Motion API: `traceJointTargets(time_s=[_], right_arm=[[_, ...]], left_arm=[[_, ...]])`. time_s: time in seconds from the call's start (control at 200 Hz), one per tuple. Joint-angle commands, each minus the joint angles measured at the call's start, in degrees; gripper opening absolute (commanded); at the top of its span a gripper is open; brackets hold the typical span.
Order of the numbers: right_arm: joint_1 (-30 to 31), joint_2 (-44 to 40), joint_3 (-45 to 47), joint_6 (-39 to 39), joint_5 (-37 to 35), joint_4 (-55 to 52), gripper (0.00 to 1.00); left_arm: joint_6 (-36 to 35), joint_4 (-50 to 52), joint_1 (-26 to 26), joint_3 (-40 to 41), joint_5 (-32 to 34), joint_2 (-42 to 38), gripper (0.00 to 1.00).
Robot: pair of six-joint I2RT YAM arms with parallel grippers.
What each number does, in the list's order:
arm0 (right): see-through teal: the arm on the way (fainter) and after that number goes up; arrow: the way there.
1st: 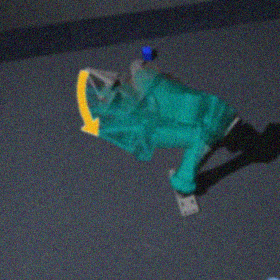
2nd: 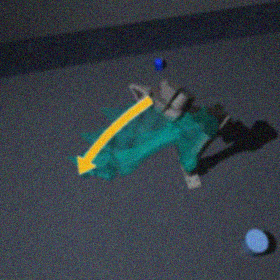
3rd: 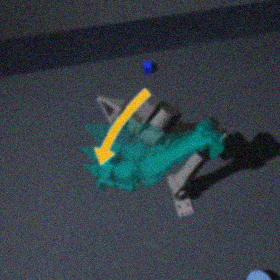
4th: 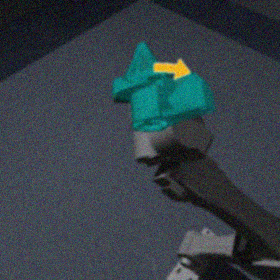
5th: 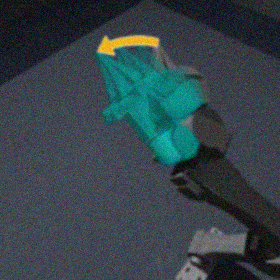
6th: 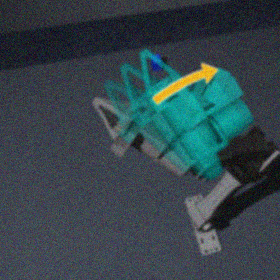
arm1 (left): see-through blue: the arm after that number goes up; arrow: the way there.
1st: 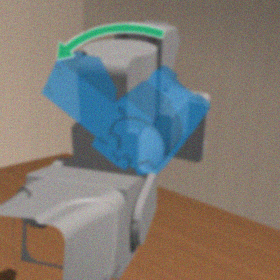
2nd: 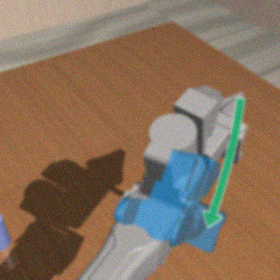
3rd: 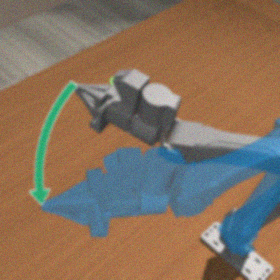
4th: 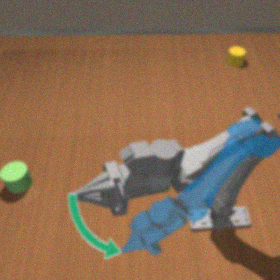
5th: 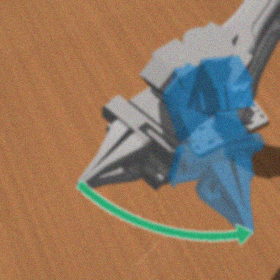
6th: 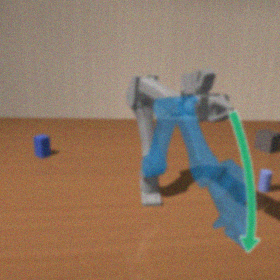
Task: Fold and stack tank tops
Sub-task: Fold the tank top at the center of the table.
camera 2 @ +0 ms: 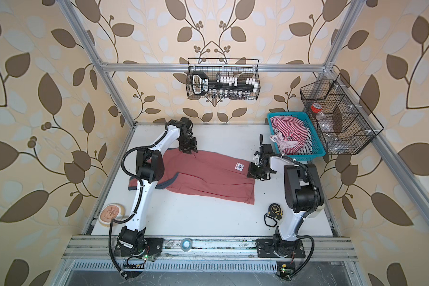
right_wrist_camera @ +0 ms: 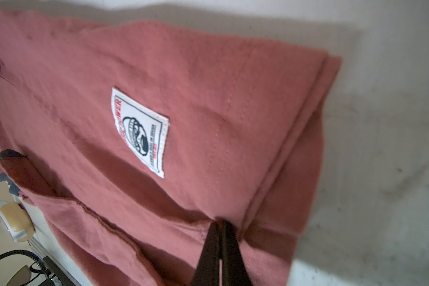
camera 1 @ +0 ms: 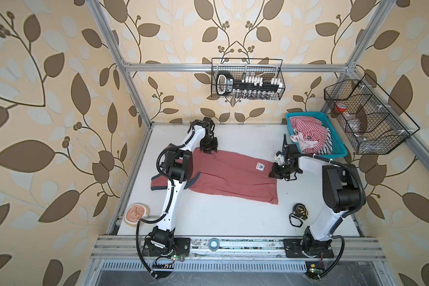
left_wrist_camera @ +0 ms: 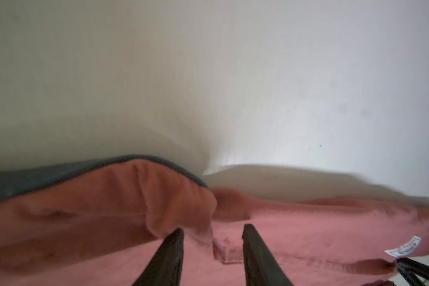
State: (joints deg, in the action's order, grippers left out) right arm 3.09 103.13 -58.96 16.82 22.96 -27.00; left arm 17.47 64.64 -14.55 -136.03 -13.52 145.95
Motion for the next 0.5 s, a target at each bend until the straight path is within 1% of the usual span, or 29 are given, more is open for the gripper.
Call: traceJointTargets(time_s=[0.0, 0.045, 0.125, 0.255, 0.295, 0.39, 0.495], right_arm=[[-0.19, 0.57, 1.55, -1.35, -0.72, -0.85, 0.00], [-0.19, 0.58, 1.56, -1.35, -0.72, -0.82, 0.00], [-0.18, 0.58, 1.71, -1.35, -0.77, -0.80, 0.00], [-0.19, 0.24, 2.08, -1.38, -1.03, -0.81, 0.00], [-0.19, 0.14, 2.09, -1.47, -0.99, -0.94, 0.00], [-0.19, -0.04, 2.13, -1.44, -0.94, -0.97, 0.00], [-0.28, -0.52, 2.19, -1.39, -1.27, -1.03, 0.00]], left_arm=[[-0.69, 2.40, 0.82, -0.05, 5.92, -1.07, 0.38], [-0.30, 1.95, 1.01, 0.68, 6.20, -1.28, 0.35], [0.36, 1.89, 1.19, 1.11, 6.87, -1.37, 0.26], [1.14, 1.85, 1.36, 1.47, 7.79, -2.07, 0.05], [1.32, 1.49, 1.45, 1.79, 7.74, -2.64, 0.01], [1.90, -0.25, 1.71, 3.38, 7.31, -5.13, 0.00], [3.04, -3.42, 2.13, 7.40, 5.94, -9.19, 0.00]])
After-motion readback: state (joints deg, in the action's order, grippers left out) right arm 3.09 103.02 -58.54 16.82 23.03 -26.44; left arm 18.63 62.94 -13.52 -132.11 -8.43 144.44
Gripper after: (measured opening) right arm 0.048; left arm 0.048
